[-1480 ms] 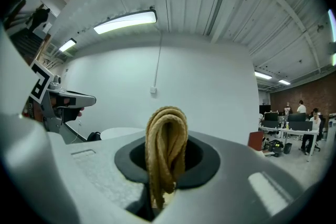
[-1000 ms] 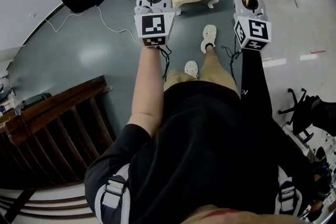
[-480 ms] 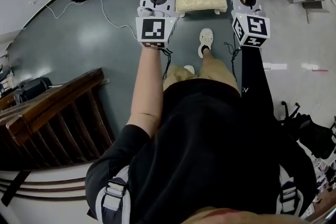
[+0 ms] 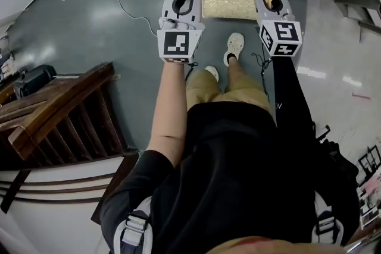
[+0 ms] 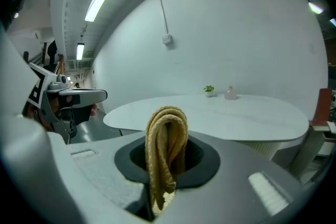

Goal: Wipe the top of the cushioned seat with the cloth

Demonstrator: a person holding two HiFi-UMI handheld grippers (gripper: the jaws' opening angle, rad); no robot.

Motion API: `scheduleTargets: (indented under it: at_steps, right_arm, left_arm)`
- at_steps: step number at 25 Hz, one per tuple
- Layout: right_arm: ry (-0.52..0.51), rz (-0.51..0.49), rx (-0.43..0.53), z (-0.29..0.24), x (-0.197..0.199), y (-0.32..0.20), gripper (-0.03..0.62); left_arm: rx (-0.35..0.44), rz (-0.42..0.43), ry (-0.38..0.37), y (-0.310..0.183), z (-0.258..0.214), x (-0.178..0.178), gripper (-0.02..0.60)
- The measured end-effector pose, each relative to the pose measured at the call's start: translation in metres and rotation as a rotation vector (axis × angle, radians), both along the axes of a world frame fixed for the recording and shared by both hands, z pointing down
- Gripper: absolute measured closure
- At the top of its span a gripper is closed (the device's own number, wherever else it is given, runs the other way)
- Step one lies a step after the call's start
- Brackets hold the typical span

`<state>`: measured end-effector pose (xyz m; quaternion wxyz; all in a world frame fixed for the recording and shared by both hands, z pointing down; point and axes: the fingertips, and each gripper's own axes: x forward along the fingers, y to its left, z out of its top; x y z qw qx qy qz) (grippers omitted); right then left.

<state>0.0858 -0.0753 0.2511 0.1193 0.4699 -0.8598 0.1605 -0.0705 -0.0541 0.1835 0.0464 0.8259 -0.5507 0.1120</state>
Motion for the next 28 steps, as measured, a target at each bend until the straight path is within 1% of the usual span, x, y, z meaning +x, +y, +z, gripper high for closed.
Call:
scheduleTargets:
  at_steps: [5,8,12,15,19,22,25,28]
  right_arm:
    - [-0.006,-0.013,-0.100,0.054,-0.022,-0.010,0.539]
    - [0.005,-0.014,-0.173,0.097,-0.042,-0.009,0.539]
    - [0.006,-0.003,-0.204,0.145,-0.070,-0.016,0.539]
    - [-0.025,0.014,-0.254,0.180,-0.087,-0.025,0.539]
    - [-0.082,0.040,-0.343,0.219,-0.108,-0.038,0.539]
    - [-0.107,0.050,-0.416,0.250,-0.127,-0.047,0.539]
    - [-0.114,0.063,-0.464,0.280,-0.144,-0.055,0.539]
    - [-0.184,0.076,-0.537,0.307,-0.167,-0.061,0.539]
  left_arm:
    - [-0.042,-0.033,0.000,-0.017,0.047,-0.016,0.574]
    - [-0.071,-0.016,-0.005,-0.025,0.083,-0.026,0.574]
    - [-0.108,0.013,-0.009,-0.035,0.134,-0.042,0.574]
    - [-0.142,0.027,-0.010,-0.042,0.171,-0.050,0.574]
    - [-0.180,0.026,0.012,-0.049,0.210,-0.063,0.574]
    - [-0.200,0.028,0.027,-0.054,0.231,-0.073,0.574]
    - [-0.220,0.034,0.036,-0.059,0.248,-0.079,0.574]
    - [-0.226,0.031,0.047,-0.066,0.261,-0.084,0.574]
